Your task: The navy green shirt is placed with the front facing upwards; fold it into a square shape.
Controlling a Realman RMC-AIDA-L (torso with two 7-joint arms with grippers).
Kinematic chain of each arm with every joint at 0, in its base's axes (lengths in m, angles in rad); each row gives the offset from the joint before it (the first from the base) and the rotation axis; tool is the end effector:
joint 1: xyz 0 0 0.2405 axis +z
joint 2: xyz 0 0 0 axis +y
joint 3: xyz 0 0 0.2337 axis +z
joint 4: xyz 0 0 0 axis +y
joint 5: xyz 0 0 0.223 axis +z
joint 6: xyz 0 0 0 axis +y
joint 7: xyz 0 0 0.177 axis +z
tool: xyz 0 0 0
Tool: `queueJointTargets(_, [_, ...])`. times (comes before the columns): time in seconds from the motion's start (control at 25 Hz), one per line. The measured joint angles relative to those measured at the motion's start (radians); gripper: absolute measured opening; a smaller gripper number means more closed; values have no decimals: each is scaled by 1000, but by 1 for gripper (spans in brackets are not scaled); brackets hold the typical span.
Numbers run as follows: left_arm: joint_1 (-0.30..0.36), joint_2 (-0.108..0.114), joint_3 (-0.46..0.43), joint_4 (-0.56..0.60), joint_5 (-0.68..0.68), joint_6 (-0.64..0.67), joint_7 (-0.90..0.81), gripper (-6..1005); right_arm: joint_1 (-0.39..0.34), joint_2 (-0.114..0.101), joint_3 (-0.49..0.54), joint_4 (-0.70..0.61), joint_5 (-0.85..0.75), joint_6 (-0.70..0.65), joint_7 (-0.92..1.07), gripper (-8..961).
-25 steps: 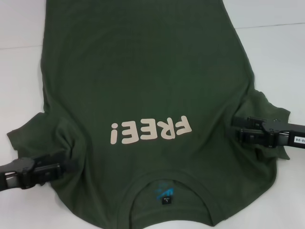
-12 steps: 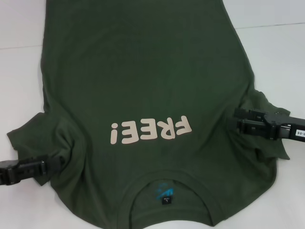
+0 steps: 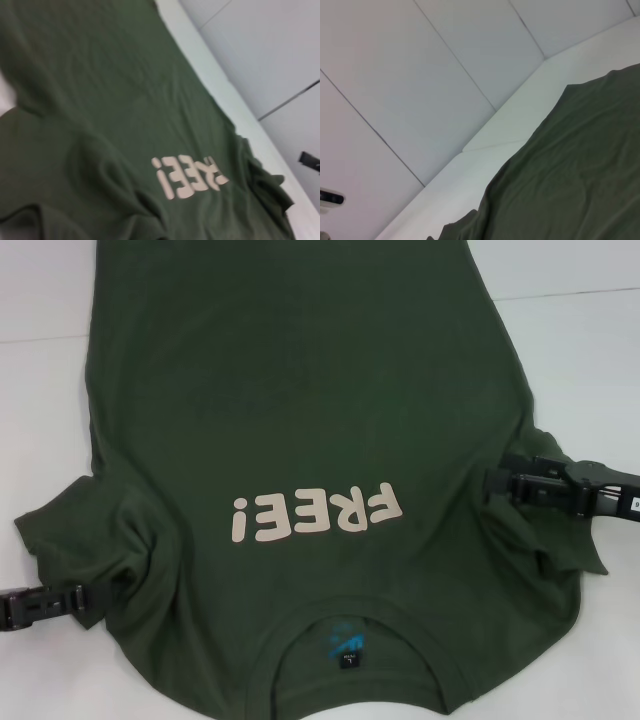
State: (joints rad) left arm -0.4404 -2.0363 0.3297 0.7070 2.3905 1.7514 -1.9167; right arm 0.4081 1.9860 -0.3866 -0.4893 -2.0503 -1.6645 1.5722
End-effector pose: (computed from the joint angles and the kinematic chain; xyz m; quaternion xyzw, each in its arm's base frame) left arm -0.3164 0.2832 0.0220 -0.8131 -0.5390 -0.2066 0.0749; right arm 0.3070 0.3009 0.0248 -0.8329 0.4195 0.3289 0.1489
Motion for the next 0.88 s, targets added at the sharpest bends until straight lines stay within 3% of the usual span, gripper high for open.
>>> queueJointTargets(0.32, [-28, 8, 7, 2, 86, -37, -79, 889, 0, -2, 0, 0, 9, -1, 4, 912])
queueJointTargets(0.88, [-41, 10, 11, -6, 122, -106, -122, 885, -3, -4, 0, -2, 9, 8, 6, 912])
